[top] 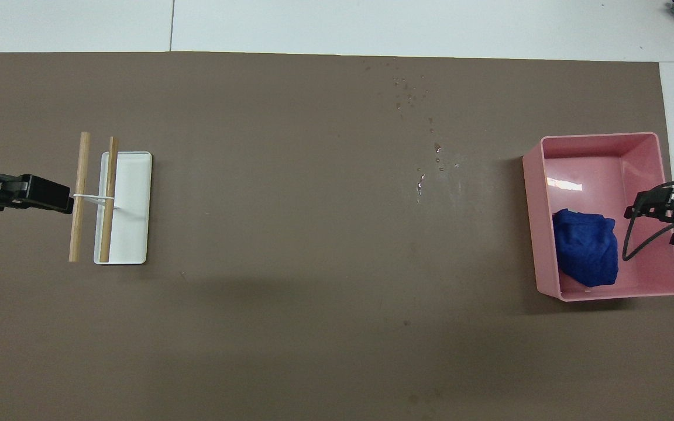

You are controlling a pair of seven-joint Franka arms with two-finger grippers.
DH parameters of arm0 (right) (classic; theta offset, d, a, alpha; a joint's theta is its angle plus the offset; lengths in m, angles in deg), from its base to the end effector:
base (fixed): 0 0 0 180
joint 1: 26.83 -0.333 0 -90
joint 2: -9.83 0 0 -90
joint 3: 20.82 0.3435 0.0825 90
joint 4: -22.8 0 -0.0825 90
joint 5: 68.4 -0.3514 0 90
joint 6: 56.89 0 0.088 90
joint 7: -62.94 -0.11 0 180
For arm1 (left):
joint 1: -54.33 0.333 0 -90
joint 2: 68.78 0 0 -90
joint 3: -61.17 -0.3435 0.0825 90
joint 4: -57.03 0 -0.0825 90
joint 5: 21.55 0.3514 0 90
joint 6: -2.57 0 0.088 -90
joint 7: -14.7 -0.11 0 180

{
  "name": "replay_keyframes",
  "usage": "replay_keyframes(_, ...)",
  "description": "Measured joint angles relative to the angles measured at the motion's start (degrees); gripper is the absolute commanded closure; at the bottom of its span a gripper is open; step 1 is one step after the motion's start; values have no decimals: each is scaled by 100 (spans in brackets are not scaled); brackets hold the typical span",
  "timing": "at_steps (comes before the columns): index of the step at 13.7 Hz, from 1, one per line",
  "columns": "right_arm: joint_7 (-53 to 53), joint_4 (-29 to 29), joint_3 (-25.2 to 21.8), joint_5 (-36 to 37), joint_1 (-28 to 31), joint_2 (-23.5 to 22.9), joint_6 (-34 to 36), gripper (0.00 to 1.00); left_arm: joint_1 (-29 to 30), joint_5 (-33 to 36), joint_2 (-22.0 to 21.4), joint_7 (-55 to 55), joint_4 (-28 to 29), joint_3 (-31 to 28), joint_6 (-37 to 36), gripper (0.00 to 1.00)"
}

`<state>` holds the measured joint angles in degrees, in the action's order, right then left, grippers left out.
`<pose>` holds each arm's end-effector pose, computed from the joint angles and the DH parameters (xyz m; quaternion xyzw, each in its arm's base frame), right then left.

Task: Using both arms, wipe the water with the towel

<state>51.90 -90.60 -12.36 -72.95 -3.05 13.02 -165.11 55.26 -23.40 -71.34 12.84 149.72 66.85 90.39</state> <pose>0.4899 -0.1264 0.5235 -0.9699 0.2407 0.0163 0.0340 0.5001 -0.0466 0.6480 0.9980 -0.0578 -0.0206 0.0134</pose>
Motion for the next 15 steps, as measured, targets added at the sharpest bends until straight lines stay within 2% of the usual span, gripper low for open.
replay_keyframes(4,0,926,74,454,-771,103,1106,0,0,0,0,0,0,0,0,0)
replay_keyframes(9,-8,1862,91,504,-1716,-84,1828,0,0,0,0,0,0,0,0,0)
replay_keyframes(12,-10,2402,86,508,-1849,-275,1971,0,0,0,0,0,0,0,0,0)
replay_keyframes(15,-10,2599,55,516,-1830,-302,2123,0,0,0,0,0,0,0,0,0)
